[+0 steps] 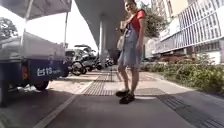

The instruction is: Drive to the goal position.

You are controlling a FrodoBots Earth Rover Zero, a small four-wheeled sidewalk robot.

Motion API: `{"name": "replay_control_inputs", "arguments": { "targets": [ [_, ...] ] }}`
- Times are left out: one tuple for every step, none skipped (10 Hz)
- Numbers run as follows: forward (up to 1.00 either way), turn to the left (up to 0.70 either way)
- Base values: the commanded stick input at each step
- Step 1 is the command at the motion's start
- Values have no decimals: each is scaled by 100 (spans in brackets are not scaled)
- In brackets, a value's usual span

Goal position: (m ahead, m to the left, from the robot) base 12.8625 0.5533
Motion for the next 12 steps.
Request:
{"name": "replay_control_inputs", "arguments": {
  "targets": [
    [0, 0],
    [0, 0],
    [0, 0],
    [0, 0],
    [0, 0],
    [0, 0],
    [0, 2],
    [0, 2],
    [0, 0],
    [0, 0],
    [0, 1],
    [0, 3]
  ]
}}
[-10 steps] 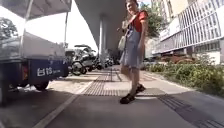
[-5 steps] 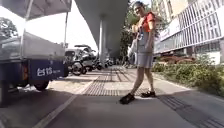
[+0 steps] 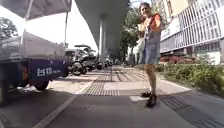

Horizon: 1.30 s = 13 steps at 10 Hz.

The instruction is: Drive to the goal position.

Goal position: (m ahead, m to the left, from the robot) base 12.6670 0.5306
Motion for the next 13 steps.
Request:
{"name": "replay_control_inputs", "arguments": {
  "targets": [
    [0, 2],
    [0, 2],
    [0, 1],
    [0, 1],
    [0, 2],
    [0, 3],
    [0, 2],
    [0, 3],
    [0, 3],
    [0, 3],
    [0, 3],
    [0, 2],
    [0, 2]
  ]
}}
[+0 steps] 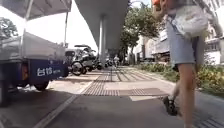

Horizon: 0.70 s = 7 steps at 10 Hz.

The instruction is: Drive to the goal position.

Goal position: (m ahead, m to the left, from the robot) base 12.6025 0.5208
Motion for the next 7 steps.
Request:
{"name": "replay_control_inputs", "arguments": {
  "targets": [
    [0, 1],
    [0, 2],
    [0, 1],
    [0, 0],
    [0, 0],
    [0, 0],
    [0, 0]
  ]
}}
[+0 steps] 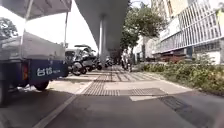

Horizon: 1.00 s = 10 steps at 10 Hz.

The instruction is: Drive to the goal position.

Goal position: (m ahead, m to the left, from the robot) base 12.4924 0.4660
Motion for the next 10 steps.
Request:
{"name": "replay_control_inputs", "arguments": {
  "targets": [
    [0, 0],
    [0, 0],
    [0, 0],
    [0, 1],
    [0, 2],
    [0, 2],
    [0, 0],
    [0, 0],
    [0, 0],
    [0, 0]
  ]
}}
